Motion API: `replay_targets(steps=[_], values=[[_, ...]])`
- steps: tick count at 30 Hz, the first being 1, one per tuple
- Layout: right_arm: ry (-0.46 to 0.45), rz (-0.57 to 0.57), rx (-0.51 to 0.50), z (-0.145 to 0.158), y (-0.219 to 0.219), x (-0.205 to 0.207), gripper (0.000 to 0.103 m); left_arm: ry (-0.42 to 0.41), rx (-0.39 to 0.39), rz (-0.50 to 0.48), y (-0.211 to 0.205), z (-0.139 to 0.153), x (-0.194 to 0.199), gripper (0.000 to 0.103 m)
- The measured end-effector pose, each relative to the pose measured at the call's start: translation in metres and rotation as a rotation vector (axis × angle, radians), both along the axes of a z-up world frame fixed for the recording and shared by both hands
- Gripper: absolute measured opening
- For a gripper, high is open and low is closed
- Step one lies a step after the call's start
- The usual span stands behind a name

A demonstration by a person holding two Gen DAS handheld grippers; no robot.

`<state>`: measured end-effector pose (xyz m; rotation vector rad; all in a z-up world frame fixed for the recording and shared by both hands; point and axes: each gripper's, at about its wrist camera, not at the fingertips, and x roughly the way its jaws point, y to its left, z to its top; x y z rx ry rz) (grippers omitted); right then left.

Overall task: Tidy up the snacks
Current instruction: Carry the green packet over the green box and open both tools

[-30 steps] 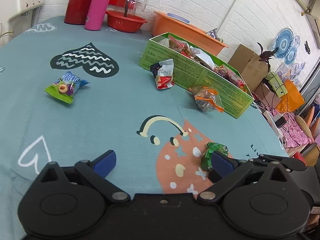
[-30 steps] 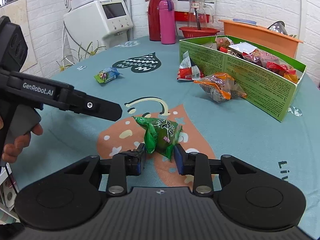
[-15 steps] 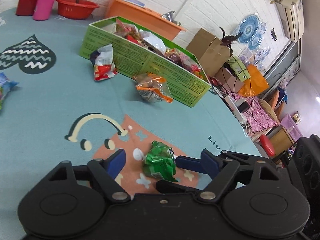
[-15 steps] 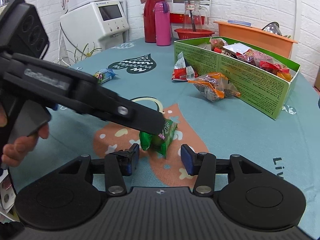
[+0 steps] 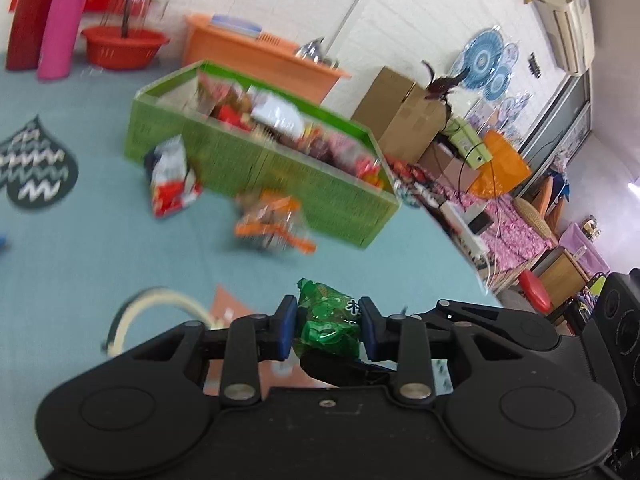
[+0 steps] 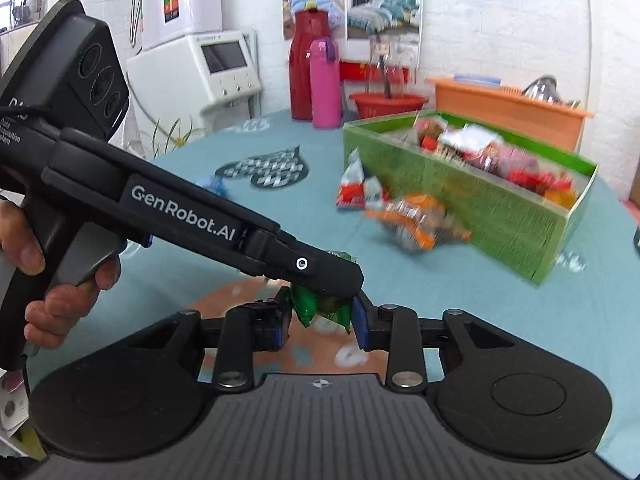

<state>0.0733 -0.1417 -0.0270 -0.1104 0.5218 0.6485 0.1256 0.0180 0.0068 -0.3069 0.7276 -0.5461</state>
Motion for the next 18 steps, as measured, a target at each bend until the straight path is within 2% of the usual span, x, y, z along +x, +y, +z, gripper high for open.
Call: replay_targets(steps=[4,9,14,18], values=[[-0.091,-0.028,0.018,0.023,-0.007,0.018,0.055,-0.091,-0.003,-0.004,-0.007,0.029,0.021,0.057],[-0.194,-0.055,0.044,0.044,-0.01,0.053,0.055,-0.157,-0.033,0.0,-0.007,0.052,0.062,0.057],[-0.232,-0.08,0.067,0.054,-0.004,0.094,0.055,-0.199,-0.033,0.015,-0.004,0.055,0.103,0.057],[-0.225,-0.09,0.075,0.05,0.004,0.122,0.055,-0.174,-0.037,0.036,0.003,0.046,0.132,0.057]])
